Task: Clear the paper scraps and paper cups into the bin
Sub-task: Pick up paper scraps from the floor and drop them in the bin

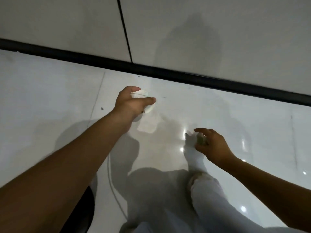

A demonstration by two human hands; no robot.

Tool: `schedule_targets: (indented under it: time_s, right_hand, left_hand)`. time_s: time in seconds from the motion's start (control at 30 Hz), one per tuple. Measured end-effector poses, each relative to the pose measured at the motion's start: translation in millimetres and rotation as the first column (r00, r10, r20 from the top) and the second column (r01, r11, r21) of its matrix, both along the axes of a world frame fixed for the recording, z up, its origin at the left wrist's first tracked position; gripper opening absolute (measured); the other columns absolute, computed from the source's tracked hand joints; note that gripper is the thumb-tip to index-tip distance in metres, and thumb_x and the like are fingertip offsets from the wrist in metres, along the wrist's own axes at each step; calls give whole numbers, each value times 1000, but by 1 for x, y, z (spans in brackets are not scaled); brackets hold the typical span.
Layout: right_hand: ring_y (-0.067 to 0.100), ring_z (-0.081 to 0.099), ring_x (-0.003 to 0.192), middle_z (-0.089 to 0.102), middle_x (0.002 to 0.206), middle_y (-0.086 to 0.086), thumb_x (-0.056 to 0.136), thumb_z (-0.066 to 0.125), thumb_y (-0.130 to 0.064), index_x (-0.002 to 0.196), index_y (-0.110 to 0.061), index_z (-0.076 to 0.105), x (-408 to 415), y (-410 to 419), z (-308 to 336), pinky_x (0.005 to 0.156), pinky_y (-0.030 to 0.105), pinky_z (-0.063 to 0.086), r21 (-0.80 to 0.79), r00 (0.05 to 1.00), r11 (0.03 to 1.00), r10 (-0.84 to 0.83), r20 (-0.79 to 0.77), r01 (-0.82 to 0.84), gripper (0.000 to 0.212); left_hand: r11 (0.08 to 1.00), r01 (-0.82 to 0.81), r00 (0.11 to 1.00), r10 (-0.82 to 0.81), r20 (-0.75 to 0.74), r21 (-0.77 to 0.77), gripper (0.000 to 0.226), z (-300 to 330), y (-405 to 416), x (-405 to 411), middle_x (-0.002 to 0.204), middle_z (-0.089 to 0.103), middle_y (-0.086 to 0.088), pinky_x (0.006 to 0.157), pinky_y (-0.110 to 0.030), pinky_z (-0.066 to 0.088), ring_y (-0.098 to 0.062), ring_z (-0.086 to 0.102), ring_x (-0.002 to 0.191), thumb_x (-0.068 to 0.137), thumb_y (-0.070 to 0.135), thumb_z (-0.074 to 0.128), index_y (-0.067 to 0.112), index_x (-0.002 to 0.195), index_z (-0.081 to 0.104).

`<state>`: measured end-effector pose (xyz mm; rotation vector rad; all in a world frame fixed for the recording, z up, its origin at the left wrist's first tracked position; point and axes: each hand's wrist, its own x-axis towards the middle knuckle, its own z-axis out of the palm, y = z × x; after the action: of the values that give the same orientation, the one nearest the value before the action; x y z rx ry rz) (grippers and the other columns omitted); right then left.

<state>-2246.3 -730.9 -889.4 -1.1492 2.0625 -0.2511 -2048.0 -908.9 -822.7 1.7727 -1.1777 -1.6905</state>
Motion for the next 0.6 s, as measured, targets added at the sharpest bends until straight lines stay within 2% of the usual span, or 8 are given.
schedule_targets:
  time_s: [0.1, 0.23, 0.37, 0.43, 0.53, 0.6]
  right_hand:
    - [14, 52, 95, 57, 119, -2, 80, 76, -19, 129, -28, 55, 33, -68, 21, 84, 21, 42, -159, 992, 984, 99, 81, -85, 55]
    - [14, 57, 96, 55, 117, -6, 80, 77, -22, 129, -33, 54, 88, -141, 47, 82, 25, 52, -295, 947, 943, 225, 230, -152, 56]
    - [3, 58, 84, 57, 107, -11, 78, 79, -22, 128, -32, 53, 145, -190, 66, 59, 9, 47, -352, 891, 917, 308, 332, -186, 58]
    - [1, 58, 79, 56, 99, -16, 77, 80, -17, 124, -26, 55, 175, -207, 74, 49, 9, 47, -363, 854, 916, 320, 409, -170, 54]
    - [2, 58, 77, 55, 95, -20, 77, 80, -16, 118, -23, 57, 219, -222, 86, 51, 17, 53, -385, 806, 898, 385, 451, -214, 47]
    - [3, 58, 79, 55, 96, -20, 77, 80, -16, 116, -23, 57, 248, -226, 93, 54, 16, 52, -401, 770, 882, 430, 472, -248, 46]
  left_hand:
    - [993, -117, 993, 116, -34, -22, 51, 15, -18, 19, 118, 58, -6, 91, -38, 54, -20, 62, 99, 73, 15, 80, 18, 116, 54]
    - [957, -270, 962, 265, -62, -104, 49, 35, -32, 58, 114, 58, -6, 92, -38, 54, -23, 60, 105, 73, 13, 81, 15, 115, 56]
    - [905, -396, 918, 395, -36, -158, 53, 57, -38, 115, 117, 58, -6, 94, -39, 52, -23, 59, 107, 73, 16, 81, 14, 119, 55]
    - [863, -476, 878, 476, -45, -167, 53, 69, -37, 146, 116, 60, -8, 95, -39, 52, -24, 61, 107, 73, 15, 80, 12, 119, 55]
    - [789, -592, 804, 590, -66, -165, 51, 86, -26, 192, 115, 60, -7, 92, -36, 54, -22, 62, 105, 74, 13, 79, 13, 119, 55]
    - [732, -664, 748, 656, -102, -155, 49, 95, -15, 219, 114, 61, -6, 90, -35, 55, -22, 62, 104, 75, 13, 78, 14, 118, 55]
